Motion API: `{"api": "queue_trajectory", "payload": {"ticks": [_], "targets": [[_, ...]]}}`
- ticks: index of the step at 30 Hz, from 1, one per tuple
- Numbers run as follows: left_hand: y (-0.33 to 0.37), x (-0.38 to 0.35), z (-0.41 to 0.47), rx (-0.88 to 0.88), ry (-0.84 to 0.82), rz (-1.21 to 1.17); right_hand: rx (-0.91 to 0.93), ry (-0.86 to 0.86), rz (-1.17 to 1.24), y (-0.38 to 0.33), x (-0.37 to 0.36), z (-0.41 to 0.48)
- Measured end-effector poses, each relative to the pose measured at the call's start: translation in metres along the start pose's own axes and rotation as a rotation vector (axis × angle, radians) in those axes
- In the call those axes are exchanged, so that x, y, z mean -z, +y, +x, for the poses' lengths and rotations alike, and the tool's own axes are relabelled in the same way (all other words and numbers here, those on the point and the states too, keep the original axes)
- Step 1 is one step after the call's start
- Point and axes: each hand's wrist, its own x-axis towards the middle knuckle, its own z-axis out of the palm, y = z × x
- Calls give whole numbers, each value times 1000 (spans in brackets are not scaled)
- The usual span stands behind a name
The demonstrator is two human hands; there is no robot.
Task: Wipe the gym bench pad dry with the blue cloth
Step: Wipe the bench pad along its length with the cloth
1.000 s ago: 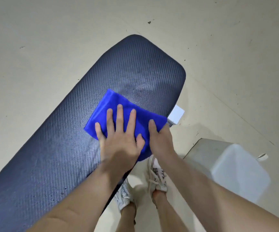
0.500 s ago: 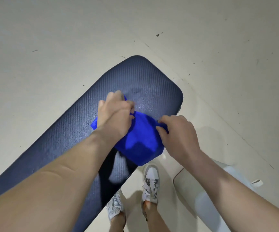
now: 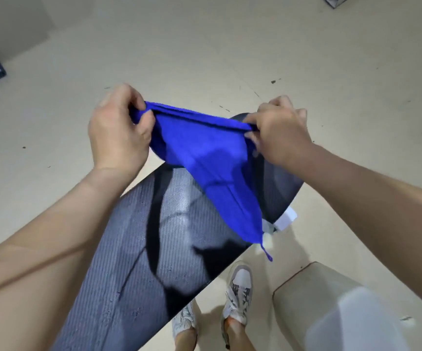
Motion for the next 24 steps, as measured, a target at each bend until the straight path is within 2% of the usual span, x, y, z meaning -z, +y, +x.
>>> {"api": "queue_trajectory", "payload": {"ticks": [5, 8, 10, 11, 15, 17, 20, 24], "targets": [[-6, 48, 19, 222, 253, -179, 56, 251, 84, -45, 42, 40], [-7, 57, 22, 258, 200, -213, 76, 272, 89, -43, 38, 36], [-10, 50, 13, 251, 24, -219, 83, 271, 88, -30, 24, 24], [-12, 43, 3, 250, -116, -224, 87, 245, 69, -22, 13, 15], [-32, 8, -73, 129, -738, -129, 103, 12, -93, 13, -30, -47], [-42, -7, -107, 159, -974, -79, 198, -102, -158, 30, -45, -82], [-43, -23, -138, 242, -1194, -81, 326, -228, -234, 51, -60, -118], [-22, -31, -171, 240, -1402, -81, 329, -417, -305, 68, -65, -148]]}}
